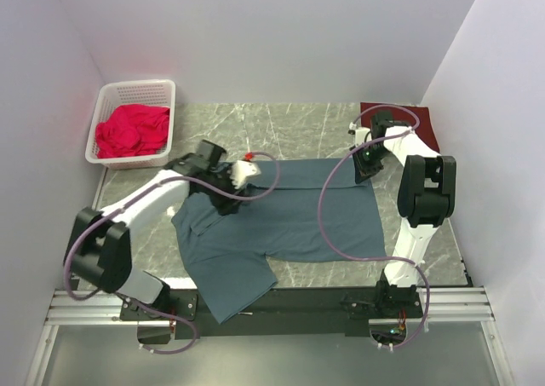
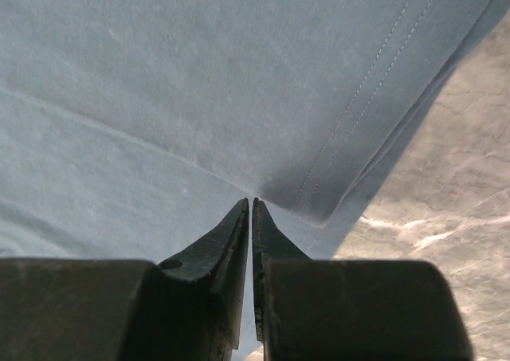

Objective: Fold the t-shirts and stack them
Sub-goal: Fold the tshirt

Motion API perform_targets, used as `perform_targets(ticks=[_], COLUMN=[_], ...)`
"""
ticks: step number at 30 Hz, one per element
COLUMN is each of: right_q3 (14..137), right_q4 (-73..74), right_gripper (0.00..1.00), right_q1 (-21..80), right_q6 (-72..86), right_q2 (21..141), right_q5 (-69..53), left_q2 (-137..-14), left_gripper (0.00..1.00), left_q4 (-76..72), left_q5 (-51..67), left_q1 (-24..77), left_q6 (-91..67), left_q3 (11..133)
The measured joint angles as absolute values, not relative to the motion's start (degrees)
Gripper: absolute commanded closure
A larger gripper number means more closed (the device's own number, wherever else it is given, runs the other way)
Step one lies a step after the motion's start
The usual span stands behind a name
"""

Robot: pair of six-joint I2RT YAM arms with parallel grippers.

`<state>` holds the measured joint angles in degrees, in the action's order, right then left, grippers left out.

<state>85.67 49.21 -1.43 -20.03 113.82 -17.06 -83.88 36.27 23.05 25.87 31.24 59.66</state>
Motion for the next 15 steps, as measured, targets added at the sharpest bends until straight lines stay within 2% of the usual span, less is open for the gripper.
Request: perform_targets(ticks=[4, 5, 8, 15], right_q3=[85.0, 84.7, 83.8, 83.5], right_q4=[49.1, 49.2, 49.2, 49.2], right_gripper=[0.89, 0.89, 0.89, 0.89], right_q1=[-1.4, -1.4, -1.4, -1.5], right_q6=[-19.9, -19.8, -19.5, -19.3], right_q2=[113.8, 113.8, 113.8, 113.8], right_q5=[-16.7, -16.5, -15.8, -15.4], left_q2=[-88.2, -89.2, -94.2, -104.6], left_gripper=[0.42, 0.51, 0.63, 0.63], left_q4=[30.3, 29.0, 26.7, 24.2], left_q5=[16.1, 13.8, 5.9, -7.1], left_q1=[32.6, 33.8, 36.8, 37.4], left_q6=[20.2, 17.8, 10.7, 1.3], left_q3=[59.8, 59.8, 61.5, 66.5])
